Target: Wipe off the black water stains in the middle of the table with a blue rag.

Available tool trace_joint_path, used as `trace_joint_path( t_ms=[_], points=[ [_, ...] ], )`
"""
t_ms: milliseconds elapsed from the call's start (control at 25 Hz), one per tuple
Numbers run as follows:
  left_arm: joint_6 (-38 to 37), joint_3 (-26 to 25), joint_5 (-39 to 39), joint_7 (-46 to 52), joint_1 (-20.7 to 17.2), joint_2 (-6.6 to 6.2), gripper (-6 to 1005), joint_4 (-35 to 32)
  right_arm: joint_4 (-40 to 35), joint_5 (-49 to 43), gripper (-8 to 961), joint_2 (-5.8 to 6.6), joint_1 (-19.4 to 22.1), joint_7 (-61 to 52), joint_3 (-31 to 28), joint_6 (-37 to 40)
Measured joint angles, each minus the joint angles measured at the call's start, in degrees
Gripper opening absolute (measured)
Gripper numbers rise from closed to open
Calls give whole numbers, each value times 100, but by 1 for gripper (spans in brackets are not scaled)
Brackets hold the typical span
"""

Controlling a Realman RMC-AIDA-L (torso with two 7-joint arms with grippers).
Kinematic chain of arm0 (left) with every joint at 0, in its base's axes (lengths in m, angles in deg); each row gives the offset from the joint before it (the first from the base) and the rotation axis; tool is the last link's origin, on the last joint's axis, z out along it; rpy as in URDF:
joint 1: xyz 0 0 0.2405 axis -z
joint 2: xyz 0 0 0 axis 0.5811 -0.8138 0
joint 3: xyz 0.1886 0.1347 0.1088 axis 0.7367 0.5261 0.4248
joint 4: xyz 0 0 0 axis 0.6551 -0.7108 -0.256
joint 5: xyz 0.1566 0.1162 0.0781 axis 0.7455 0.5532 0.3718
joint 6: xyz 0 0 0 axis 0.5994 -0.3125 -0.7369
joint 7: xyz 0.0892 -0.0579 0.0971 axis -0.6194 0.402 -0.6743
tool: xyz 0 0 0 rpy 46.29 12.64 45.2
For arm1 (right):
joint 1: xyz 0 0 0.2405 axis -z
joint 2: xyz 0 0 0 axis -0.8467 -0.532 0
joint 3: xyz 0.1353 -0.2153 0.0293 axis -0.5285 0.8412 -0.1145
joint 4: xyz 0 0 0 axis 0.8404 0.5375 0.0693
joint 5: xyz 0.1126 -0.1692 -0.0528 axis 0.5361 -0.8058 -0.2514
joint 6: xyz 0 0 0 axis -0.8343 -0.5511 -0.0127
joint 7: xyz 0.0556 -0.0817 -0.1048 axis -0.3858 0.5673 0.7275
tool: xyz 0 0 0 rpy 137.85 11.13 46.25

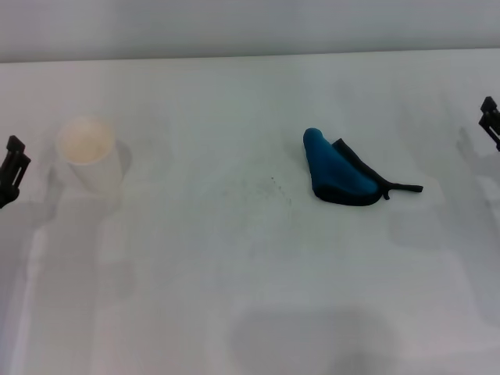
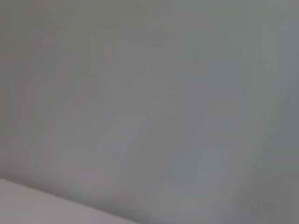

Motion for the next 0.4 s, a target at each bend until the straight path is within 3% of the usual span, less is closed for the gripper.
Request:
trace_joint_path(
  t_ms=[200,400],
  points=[
    [56,2,6,1,63,0,861,0,180,0,865,-15,-88,-37,-78,-32],
    [61,1,1,1,146,2,861,-18,335,-14,865,-13,-44,-401,-665,-72]
  ],
)
